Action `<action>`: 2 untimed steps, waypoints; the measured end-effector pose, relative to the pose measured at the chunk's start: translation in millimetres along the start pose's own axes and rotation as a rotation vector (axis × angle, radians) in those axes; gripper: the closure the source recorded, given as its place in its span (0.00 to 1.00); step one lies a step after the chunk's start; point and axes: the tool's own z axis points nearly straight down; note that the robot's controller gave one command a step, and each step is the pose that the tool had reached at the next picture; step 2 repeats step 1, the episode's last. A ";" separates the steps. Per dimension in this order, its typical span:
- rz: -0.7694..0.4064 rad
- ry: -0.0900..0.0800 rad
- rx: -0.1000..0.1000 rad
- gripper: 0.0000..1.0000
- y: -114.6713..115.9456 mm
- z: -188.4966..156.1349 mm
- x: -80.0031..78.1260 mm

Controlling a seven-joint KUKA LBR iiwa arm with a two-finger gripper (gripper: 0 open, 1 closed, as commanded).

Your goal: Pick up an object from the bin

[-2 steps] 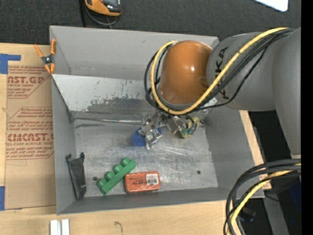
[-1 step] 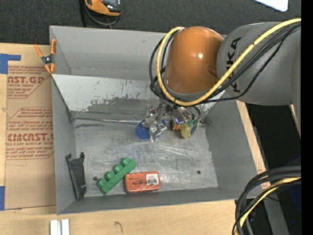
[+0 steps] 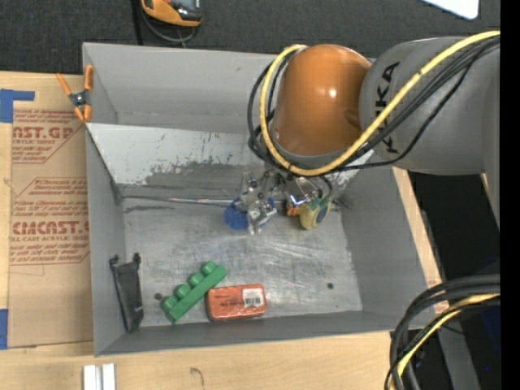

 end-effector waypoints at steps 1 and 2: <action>0.000 0.008 -0.001 1.00 11.6 -44.4 3.9; 0.000 0.008 -0.001 1.00 11.6 -44.4 3.9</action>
Offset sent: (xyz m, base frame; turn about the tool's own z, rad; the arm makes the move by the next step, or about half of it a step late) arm 0.0000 0.0000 0.0000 0.0000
